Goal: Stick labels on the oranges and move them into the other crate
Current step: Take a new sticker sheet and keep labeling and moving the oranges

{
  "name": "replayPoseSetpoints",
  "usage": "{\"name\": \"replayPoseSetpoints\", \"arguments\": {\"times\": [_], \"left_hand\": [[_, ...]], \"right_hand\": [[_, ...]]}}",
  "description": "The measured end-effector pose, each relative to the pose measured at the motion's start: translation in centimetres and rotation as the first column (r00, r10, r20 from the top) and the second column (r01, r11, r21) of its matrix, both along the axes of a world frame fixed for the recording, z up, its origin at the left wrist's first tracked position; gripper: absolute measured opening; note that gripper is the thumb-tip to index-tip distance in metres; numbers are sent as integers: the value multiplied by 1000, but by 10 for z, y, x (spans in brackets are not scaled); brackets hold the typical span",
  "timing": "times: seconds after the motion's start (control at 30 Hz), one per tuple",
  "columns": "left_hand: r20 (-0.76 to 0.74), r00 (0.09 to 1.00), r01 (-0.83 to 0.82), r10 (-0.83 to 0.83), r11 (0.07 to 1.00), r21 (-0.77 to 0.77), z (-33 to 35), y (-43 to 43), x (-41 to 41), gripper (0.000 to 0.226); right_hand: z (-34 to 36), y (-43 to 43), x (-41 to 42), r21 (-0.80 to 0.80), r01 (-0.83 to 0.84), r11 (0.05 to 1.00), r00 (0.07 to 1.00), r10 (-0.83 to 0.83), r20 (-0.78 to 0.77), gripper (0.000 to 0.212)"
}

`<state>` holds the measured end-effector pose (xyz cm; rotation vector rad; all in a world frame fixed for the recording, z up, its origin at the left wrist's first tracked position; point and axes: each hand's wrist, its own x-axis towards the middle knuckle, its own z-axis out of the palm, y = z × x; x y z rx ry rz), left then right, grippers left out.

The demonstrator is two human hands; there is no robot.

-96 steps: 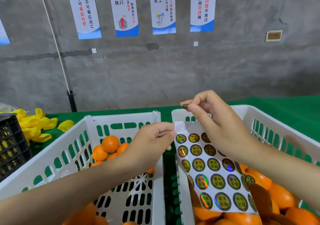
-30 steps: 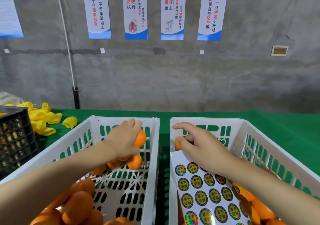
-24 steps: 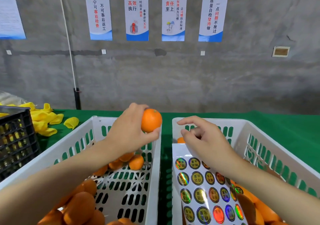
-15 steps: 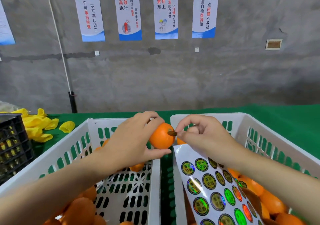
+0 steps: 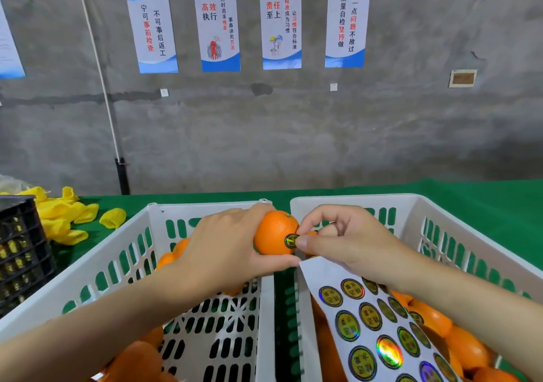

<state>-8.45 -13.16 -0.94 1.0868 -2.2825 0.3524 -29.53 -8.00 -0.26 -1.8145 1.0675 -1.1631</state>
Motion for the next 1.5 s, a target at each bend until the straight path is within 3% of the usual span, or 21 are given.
{"name": "replayPoseSetpoints", "arguments": {"times": [0.2,0.4,0.53,0.67,0.87,0.97,1.1,1.27,1.4,1.5], "left_hand": [[24,1000,17,-18,1000,13,-3,1,0,84],[-21,995,100,-98,988,116,-5,0,1,80],[-51,992,117,-112,984,134,-5,1,3,79],[-30,995,104,-100,984,147,-5,-1,3,85],[-215,952,281,-219,902,329,-7,5,-6,74],[-124,945,327,-303,889,321,-5,10,-9,78],[-46,931,356,-362,875,328,-5,10,-9,63],[-109,930,368,-352,866,338,-6,10,-5,65],[-200,897,442,-395,802,401,-3,15,-8,57],[-111,862,496,-495,775,391,-1,22,-15,60]], "right_hand": [[-11,-5,1,-136,80,987,995,-87,-44,8],[-10,-6,-4,-181,133,974,983,-153,-105,40],[-12,-7,-5,-223,151,963,977,-180,-117,24],[-6,-8,-6,-316,271,909,953,-299,-43,5],[2,-6,-8,-341,370,864,922,-388,18,31],[2,-5,-9,-316,390,865,913,-407,14,37],[2,-5,-7,-336,386,859,913,-407,10,40],[0,-6,-6,-328,361,873,920,-390,-27,41],[-2,-9,-7,-314,357,880,922,-386,-36,39],[-2,-9,-8,-330,374,867,915,-403,-21,35]]}}
